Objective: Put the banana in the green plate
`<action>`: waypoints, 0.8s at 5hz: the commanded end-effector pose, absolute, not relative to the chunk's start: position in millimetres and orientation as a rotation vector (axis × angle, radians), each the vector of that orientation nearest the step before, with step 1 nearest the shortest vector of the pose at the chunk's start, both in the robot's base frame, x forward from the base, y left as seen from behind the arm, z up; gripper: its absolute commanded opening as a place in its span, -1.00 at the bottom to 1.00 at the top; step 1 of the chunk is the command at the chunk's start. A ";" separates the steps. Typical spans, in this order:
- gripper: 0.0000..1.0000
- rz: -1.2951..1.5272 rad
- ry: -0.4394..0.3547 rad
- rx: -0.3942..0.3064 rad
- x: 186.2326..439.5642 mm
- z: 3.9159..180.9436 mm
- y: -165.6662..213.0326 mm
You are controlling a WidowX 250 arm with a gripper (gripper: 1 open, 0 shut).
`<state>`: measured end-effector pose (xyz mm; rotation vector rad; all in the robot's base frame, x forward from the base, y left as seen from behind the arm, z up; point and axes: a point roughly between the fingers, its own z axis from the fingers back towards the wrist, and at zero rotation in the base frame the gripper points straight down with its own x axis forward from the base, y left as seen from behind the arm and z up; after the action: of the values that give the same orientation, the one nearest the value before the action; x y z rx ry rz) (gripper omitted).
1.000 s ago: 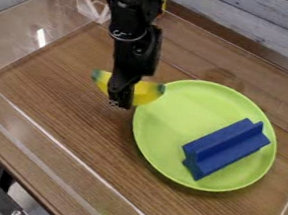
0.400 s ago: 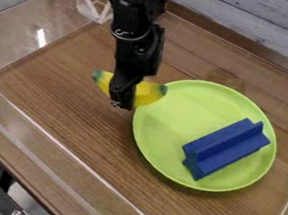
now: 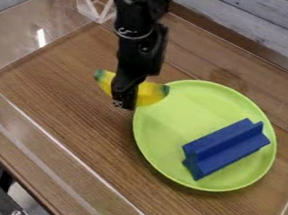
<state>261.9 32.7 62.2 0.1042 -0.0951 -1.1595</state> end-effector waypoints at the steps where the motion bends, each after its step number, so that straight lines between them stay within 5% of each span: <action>1: -1.00 -1.161 -0.148 0.156 273.0 84.4 30.7; 4: -1.00 -1.146 -0.147 0.159 278.4 98.3 18.0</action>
<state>269.7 18.5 80.1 0.1166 -0.0889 -1.1441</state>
